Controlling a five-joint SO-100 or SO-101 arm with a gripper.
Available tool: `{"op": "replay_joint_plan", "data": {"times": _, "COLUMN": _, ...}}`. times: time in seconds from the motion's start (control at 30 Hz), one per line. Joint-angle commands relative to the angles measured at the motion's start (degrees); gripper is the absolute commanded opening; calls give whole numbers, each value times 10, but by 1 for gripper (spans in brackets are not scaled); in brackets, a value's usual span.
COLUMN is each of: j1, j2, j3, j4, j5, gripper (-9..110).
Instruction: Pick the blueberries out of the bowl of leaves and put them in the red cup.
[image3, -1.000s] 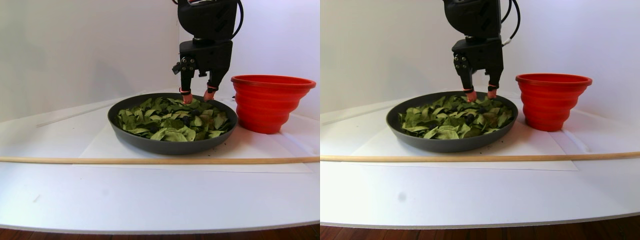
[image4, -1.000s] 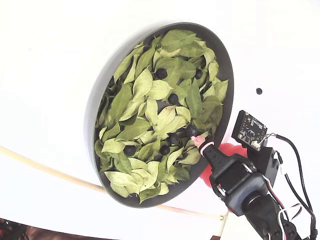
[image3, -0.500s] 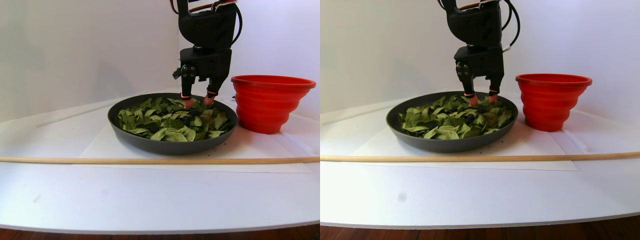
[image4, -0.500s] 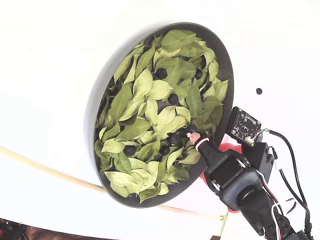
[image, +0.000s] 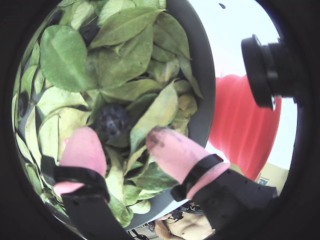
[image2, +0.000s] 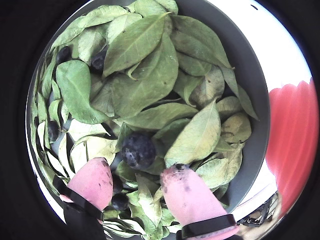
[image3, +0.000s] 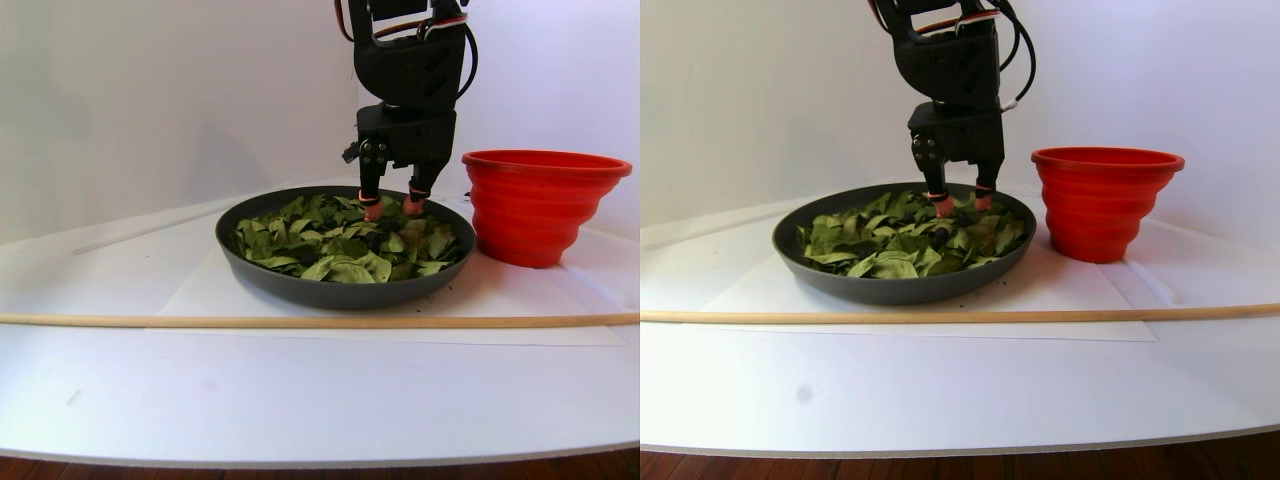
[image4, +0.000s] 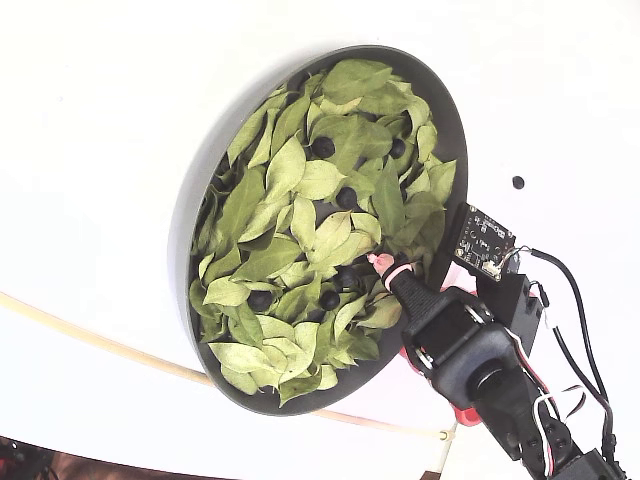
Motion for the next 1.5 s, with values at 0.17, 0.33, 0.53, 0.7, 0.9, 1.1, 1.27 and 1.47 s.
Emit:
{"op": "replay_joint_plan", "data": {"times": 0.17, "j1": -1, "j2": -3, "j3": -33, "j4": -15, "j5": 1, "gripper": 18}}
{"op": "replay_joint_plan", "data": {"times": 0.33, "j1": 1, "j2": -13, "j3": -39, "j4": -23, "j5": -1, "gripper": 18}}
{"op": "replay_joint_plan", "data": {"times": 0.53, "j1": 2, "j2": -19, "j3": -43, "j4": -25, "j5": 1, "gripper": 18}}
{"op": "replay_joint_plan", "data": {"times": 0.7, "j1": 3, "j2": -25, "j3": -45, "j4": -27, "j5": 0, "gripper": 18}}
{"op": "replay_joint_plan", "data": {"times": 0.9, "j1": 3, "j2": -33, "j3": -44, "j4": -36, "j5": -1, "gripper": 18}}
{"op": "replay_joint_plan", "data": {"times": 1.1, "j1": 4, "j2": -36, "j3": -45, "j4": -38, "j5": -1, "gripper": 18}}
{"op": "replay_joint_plan", "data": {"times": 1.27, "j1": 4, "j2": -41, "j3": -47, "j4": -39, "j5": 1, "gripper": 18}}
{"op": "replay_joint_plan", "data": {"times": 1.47, "j1": 4, "j2": -46, "j3": -49, "j4": -40, "j5": 0, "gripper": 16}}
